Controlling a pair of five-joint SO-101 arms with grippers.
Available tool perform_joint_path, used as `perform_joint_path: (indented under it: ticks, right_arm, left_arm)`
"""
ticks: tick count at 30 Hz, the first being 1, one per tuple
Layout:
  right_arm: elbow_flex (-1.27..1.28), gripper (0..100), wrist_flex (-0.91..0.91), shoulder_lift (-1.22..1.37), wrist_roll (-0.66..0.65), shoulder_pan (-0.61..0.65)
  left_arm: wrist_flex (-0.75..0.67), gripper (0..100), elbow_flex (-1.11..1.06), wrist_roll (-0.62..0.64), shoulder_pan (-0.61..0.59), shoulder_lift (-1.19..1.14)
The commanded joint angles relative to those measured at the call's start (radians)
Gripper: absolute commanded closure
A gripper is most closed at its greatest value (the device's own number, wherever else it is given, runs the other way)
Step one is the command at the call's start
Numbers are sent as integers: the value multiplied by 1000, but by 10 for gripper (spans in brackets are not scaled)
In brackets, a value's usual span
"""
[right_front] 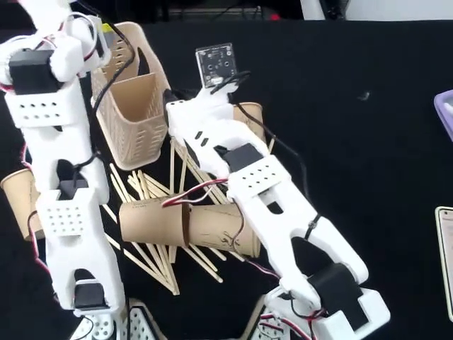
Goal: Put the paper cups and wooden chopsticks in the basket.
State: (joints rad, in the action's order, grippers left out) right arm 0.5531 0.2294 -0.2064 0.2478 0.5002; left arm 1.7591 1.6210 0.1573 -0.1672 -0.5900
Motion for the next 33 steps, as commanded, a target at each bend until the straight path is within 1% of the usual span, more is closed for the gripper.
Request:
perform_joint_path:
  ticks: [1,3,6,10,13,17,22,26,28,30,33]
  right_arm:
    - [-51,988,-23,-2,15,-34]
    - [-70,988,-21,-2,15,-40]
    - [-88,988,-20,-2,15,-44]
    - [-82,988,-20,-2,12,-44]
    - [-82,988,-20,-2,9,-46]
    - [-79,988,-20,-2,9,-46]
    - [-65,988,-20,-2,9,-48]
    - [-48,988,-20,-2,9,-49]
    - [-39,988,-20,-2,9,-48]
    - [-35,988,-20,-4,9,-49]
    - [-31,988,-20,-4,9,-54]
  left_arm:
    - [6,791,-30,-8,-13,52]
    - [8,791,-127,-8,-12,81]
    - [8,789,-363,-9,-12,190]
    - [5,789,-722,-11,18,425]
    - [-20,787,-944,-11,56,595]
    - [-117,787,-1139,-6,88,798]
    - [-206,786,-1366,-5,151,957]
    - [-419,786,-1592,-2,130,987]
    - [-514,786,-1670,0,119,990]
    - [-566,786,-1709,25,104,990]
    - [-583,786,-1715,49,82,979]
